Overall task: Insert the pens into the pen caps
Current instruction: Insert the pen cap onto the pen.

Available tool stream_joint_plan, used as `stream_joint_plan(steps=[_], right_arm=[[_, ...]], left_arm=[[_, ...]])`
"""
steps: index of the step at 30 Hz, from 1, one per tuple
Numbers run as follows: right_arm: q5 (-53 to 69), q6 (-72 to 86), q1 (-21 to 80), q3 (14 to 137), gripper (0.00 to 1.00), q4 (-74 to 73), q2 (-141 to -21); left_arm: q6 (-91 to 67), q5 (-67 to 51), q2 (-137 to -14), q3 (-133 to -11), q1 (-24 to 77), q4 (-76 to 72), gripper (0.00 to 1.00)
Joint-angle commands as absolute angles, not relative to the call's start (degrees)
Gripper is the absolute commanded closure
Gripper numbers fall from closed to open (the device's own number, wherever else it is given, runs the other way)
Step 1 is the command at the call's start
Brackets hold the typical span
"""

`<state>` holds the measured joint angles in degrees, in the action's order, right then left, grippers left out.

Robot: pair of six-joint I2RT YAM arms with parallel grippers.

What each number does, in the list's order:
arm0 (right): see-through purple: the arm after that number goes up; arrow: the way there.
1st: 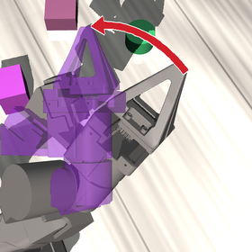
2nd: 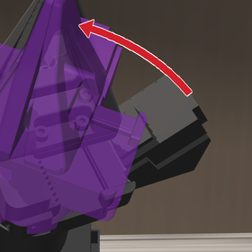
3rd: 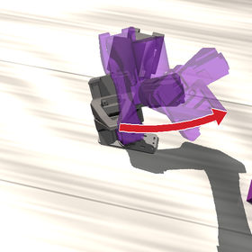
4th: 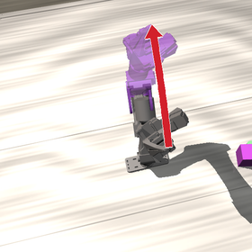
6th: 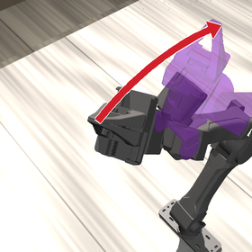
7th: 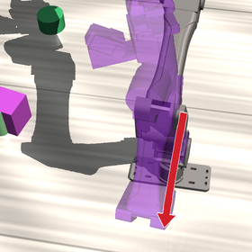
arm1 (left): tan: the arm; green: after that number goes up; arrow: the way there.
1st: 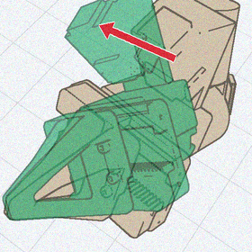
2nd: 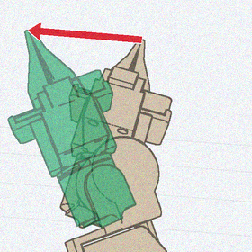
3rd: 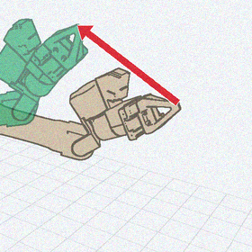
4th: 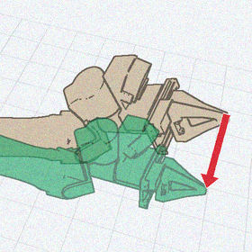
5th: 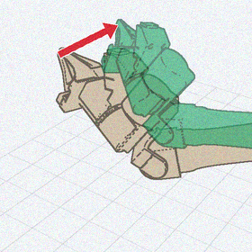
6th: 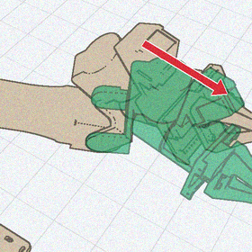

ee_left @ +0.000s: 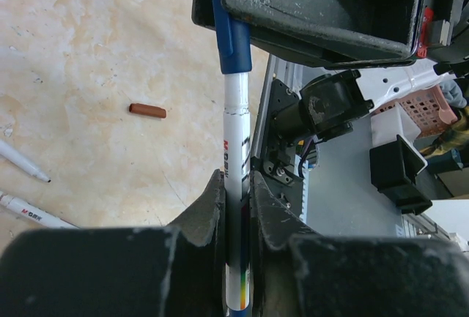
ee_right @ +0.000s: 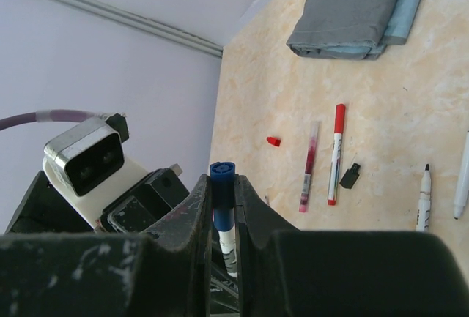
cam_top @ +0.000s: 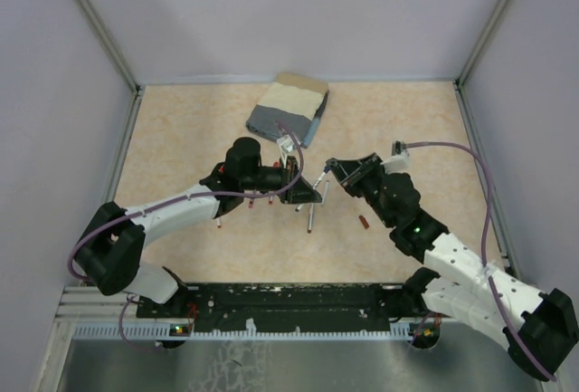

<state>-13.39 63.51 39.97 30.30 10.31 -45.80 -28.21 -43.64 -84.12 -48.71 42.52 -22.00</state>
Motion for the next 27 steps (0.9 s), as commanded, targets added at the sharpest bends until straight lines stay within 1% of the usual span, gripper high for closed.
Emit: stream_joint_plan(steps=[1,18,21,25,27], right_arm=[[-10.70,62.60,40.08,29.71,1.00,14.06,-47.24],[4.61,59.86,40.18,27.09,1.00,22.81,-53.24],[5.24,59.47,40.21,27.61,0.94,22.96,-53.08],[2.56,57.70,40.17,30.05,0.80,19.08,-50.90],[0.63,56.56,40.17,31.31,0.76,16.49,-49.68]], left_arm=[[-28.93,-42.91,-84.37,-49.49,42.71,-25.21,1.00],[-30.96,-35.43,-83.84,-51.33,42.71,-27.19,1.00],[-30.83,-34.82,-83.94,-52.09,42.64,-27.59,1.00],[-30.50,-34.61,-83.68,-52.30,42.62,-28.07,1.00],[-30.50,-34.55,-83.48,-52.29,42.63,-28.13,1.00]])
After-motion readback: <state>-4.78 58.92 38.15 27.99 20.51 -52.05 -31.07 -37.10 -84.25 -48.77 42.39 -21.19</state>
